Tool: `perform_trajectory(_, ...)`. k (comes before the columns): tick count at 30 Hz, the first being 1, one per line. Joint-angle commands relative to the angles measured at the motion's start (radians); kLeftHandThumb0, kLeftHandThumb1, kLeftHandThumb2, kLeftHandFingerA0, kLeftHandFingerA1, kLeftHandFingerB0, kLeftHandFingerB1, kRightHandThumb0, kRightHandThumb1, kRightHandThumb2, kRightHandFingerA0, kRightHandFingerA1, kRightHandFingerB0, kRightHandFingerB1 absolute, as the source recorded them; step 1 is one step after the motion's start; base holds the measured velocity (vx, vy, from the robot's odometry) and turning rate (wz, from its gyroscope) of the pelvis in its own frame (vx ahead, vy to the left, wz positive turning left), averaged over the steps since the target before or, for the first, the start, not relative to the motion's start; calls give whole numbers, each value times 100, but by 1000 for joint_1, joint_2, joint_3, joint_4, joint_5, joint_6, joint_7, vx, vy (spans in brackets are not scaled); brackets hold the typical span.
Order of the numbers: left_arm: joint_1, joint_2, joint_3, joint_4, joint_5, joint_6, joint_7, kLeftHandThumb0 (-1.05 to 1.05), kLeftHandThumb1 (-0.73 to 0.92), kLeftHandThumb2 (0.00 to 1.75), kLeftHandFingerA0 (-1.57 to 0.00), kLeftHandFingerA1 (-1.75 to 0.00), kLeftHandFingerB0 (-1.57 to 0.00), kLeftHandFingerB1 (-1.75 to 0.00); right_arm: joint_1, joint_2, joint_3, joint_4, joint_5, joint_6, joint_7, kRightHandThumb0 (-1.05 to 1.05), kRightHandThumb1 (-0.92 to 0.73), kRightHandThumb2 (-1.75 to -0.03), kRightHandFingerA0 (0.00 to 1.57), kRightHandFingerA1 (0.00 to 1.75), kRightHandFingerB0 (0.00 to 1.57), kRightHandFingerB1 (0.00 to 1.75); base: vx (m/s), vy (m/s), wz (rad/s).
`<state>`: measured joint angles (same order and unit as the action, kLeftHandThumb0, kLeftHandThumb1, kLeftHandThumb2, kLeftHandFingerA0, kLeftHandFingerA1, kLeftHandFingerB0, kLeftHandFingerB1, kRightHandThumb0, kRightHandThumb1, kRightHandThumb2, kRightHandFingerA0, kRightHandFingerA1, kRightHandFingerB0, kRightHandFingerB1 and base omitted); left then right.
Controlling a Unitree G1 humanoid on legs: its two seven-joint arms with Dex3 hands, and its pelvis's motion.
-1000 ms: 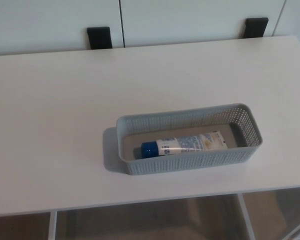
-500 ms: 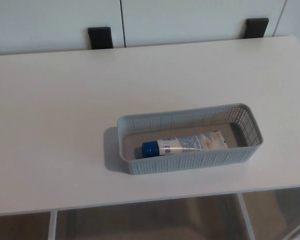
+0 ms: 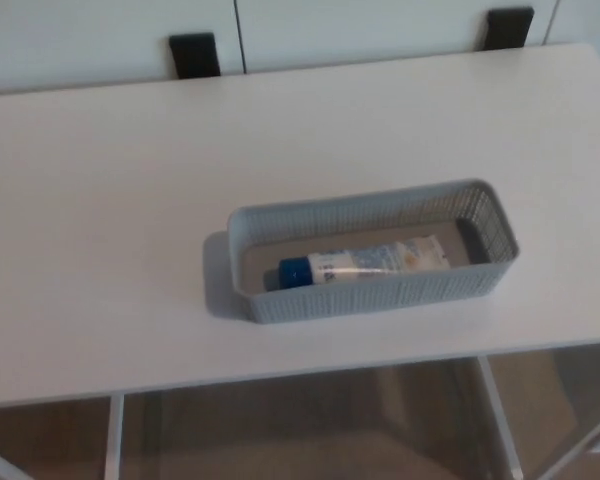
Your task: The robot walks towards a table in front, picks a shampoo with left hand and puts it in a small grey container
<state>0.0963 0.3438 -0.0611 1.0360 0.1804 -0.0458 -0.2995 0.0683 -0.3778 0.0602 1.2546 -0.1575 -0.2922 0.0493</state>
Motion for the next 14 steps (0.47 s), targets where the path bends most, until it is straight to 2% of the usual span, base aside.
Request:
perform_trajectory(1,-79,29,-67,155,102,-80,192,-70,79,77,-36,-51,-31,-43,-7,-8,-10,19,-5,9,-7,-35,-70,-60,63,45,49,38,-81,180,-15)
perform_trajectory(3,-67,32,-73,183,92,-104,202,-69,79,77,-35,-51,-30,-42,10,-6,-10,23,-6,3,-6,-35,-70,-61,63,45,50,39,-85,226,-21)
perform_trajectory(4,-64,31,-73,191,86,-108,204,-63,88,66,-37,-46,-34,-37,17,-6,-8,22,-7,0,-5,-35,-71,-61,62,45,49,38,-105,300,21)
perform_trajectory(5,-58,29,-70,204,77,-121,202,-60,88,67,-35,-44,-32,-35,28,-7,-4,18,-12,-5,-6,-34,-72,-61,62,44,49,38,-106,224,-84)
perform_trajectory(14,-55,24,-95,244,80,-155,210,-64,88,66,-34,-44,-32,-37,50,-13,1,10,-18,-14,-1,-36,-73,-61,61,45,48,38,-166,164,-8)
